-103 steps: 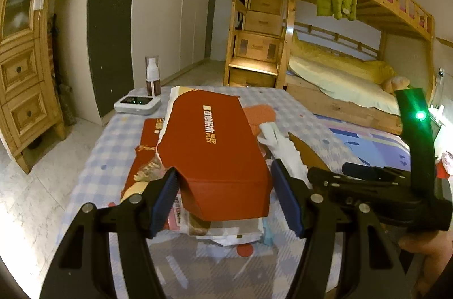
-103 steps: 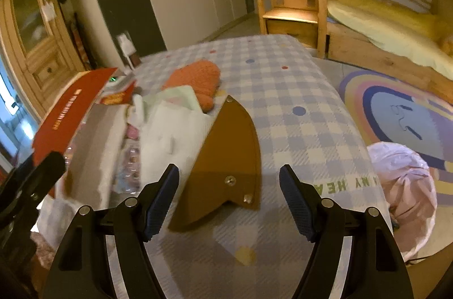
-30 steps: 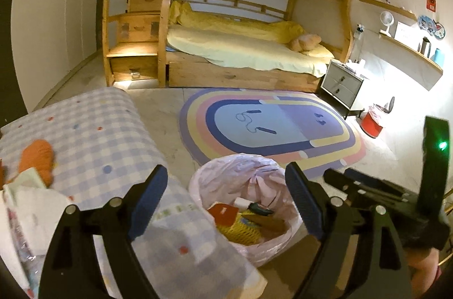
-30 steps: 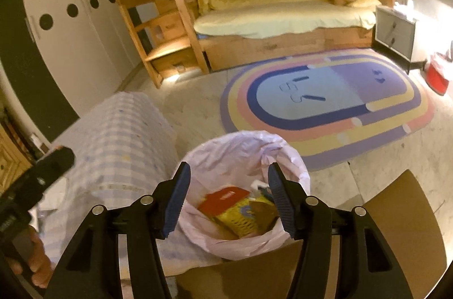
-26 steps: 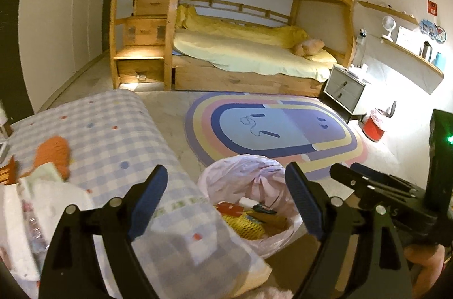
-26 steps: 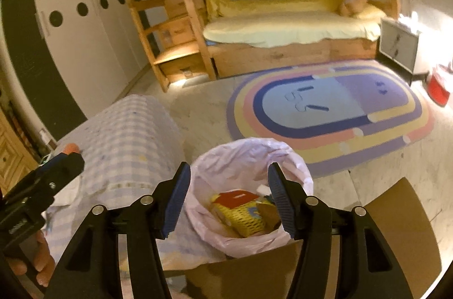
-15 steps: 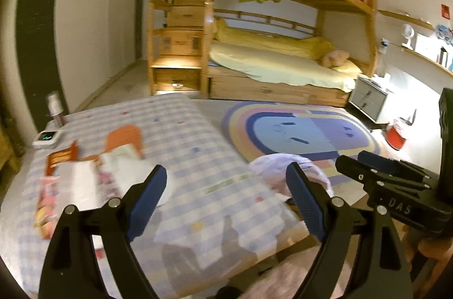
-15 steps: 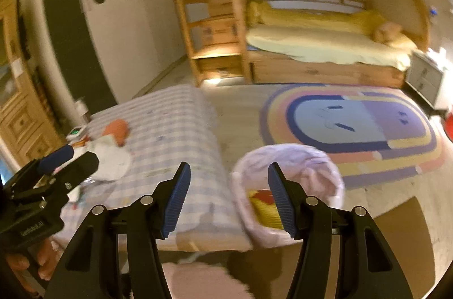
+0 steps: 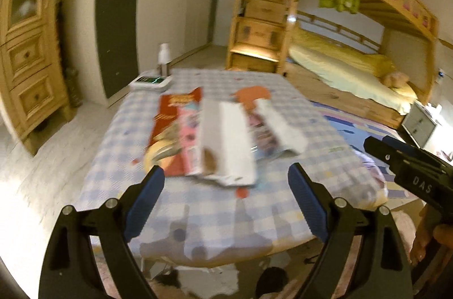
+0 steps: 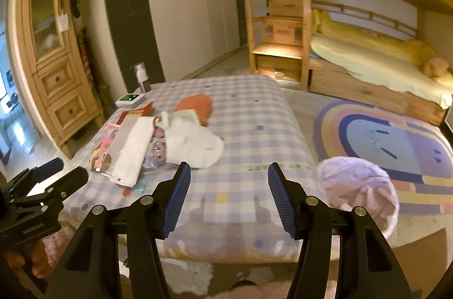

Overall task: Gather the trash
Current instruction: 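Move both tools back over the table toward the white paper items, then grasp the white paper bag with the left tool while the right tool grasps the white tissue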

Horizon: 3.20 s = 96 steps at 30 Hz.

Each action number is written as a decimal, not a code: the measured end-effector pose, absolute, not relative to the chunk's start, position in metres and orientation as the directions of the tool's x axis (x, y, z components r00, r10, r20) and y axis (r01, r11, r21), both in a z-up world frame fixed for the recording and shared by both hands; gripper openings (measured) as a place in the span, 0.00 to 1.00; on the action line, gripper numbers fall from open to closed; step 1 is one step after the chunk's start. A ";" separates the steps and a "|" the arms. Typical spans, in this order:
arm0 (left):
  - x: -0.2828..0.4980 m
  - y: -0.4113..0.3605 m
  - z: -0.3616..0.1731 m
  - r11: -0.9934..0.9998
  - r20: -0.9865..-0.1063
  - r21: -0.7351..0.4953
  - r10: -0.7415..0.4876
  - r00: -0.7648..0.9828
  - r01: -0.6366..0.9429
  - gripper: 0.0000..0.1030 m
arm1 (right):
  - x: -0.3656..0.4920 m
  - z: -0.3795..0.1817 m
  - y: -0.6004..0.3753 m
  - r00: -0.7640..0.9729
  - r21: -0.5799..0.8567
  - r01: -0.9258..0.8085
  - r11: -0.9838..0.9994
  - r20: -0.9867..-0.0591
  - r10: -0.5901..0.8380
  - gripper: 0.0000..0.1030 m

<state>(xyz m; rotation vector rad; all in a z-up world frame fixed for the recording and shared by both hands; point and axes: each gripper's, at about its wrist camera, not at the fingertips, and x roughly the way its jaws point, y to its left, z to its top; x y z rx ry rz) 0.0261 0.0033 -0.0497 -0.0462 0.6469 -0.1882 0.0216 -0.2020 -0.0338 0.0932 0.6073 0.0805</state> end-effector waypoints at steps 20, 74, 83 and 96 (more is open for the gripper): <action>0.072 -0.030 -0.072 0.986 -0.590 -0.001 -0.137 0.795 0.169 0.84 | 0.046 -0.071 -0.201 0.798 0.117 0.001 0.993 -0.599 0.070 0.57; 0.087 0.002 -0.061 0.985 -0.562 -0.066 -0.168 0.810 0.159 0.17 | 0.112 -0.077 -0.140 0.738 0.066 -0.240 0.968 -0.636 0.226 0.52; 0.086 -0.004 -0.066 0.985 -0.571 -0.050 -0.166 0.804 0.168 0.17 | 0.103 -0.070 -0.149 0.795 0.036 -0.208 0.977 -0.575 0.191 0.04; 0.069 -0.014 -0.065 0.978 -0.548 -0.041 -0.192 0.814 0.202 0.16 | 0.072 -0.034 -0.210 0.847 0.155 -0.070 0.985 -0.513 0.141 0.04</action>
